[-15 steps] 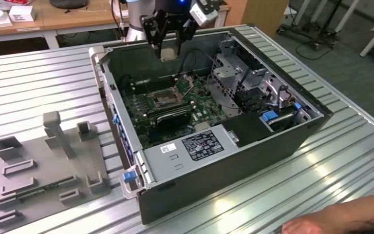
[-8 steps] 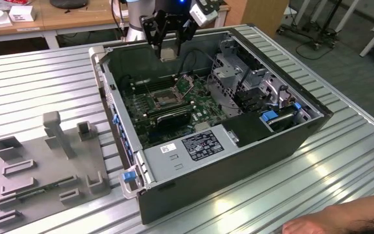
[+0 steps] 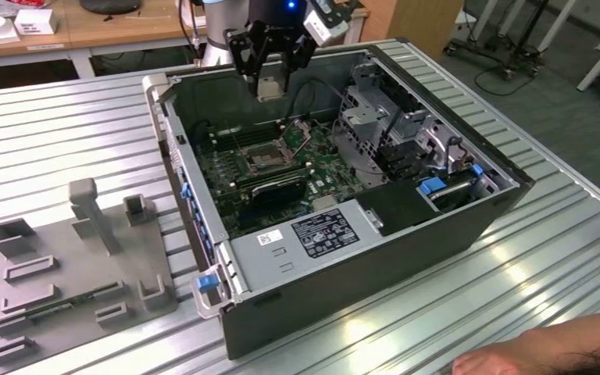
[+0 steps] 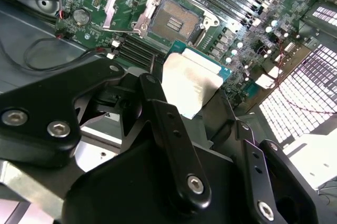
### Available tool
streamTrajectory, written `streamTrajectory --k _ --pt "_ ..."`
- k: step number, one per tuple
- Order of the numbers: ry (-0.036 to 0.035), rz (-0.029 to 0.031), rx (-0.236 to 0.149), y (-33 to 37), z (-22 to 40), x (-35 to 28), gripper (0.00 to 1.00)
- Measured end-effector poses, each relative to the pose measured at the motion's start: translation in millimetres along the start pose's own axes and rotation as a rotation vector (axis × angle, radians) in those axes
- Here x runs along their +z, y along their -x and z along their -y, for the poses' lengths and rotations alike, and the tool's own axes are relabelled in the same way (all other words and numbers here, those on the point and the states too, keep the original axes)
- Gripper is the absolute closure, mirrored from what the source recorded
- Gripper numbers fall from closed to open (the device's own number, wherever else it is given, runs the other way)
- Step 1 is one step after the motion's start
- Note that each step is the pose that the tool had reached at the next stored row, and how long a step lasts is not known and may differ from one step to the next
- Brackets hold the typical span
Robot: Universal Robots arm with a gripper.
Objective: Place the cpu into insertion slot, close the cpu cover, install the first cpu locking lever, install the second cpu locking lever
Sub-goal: 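Place the cpu into insertion slot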
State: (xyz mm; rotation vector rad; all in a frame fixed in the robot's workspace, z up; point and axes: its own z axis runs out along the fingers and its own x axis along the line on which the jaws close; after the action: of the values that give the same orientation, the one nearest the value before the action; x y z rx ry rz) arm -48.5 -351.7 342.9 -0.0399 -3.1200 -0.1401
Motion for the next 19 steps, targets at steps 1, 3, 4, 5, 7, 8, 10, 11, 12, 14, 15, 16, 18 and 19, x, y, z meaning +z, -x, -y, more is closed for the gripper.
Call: streamTrajectory --k 1,3,4,5,7,8,10,11,12,14,15,16,18,19 --pt "0.0000 0.0000 0.000 0.0 0.1 0.8 0.46" --pt "-0.0001 0.0000 0.000 0.0 0.2 2.3 0.46" --pt "-0.0001 0.0000 0.000 0.0 0.3 3.1 0.46" --pt "-0.0001 0.0000 0.000 -0.1 0.4 3.9 0.46" --pt "-0.0002 0.0000 0.000 -0.5 0.5 5.4 0.46" --pt "-0.0001 0.0000 0.000 -0.9 0.5 5.9 0.46" --pt "-0.0002 -0.0001 0.000 -2.1 0.7 6.4 0.46" --pt "-0.0001 0.0000 0.000 -3.0 0.7 6.8 0.46" --pt "-0.0001 0.0000 0.000 -3.9 0.8 7.2 0.46" --pt "-0.0001 0.0000 0.000 -5.8 0.9 8.0 0.46" --pt "-0.0001 0.0000 0.000 -6.6 0.9 8.3 0.46" --pt "-0.0003 -0.0002 0.000 -7.2 0.9 8.4 0.46" --pt "-0.0003 -0.0002 0.000 -7.6 1.0 8.6 0.46" --pt "-0.0001 0.0000 0.000 -7.6 1.0 8.8 0.46"
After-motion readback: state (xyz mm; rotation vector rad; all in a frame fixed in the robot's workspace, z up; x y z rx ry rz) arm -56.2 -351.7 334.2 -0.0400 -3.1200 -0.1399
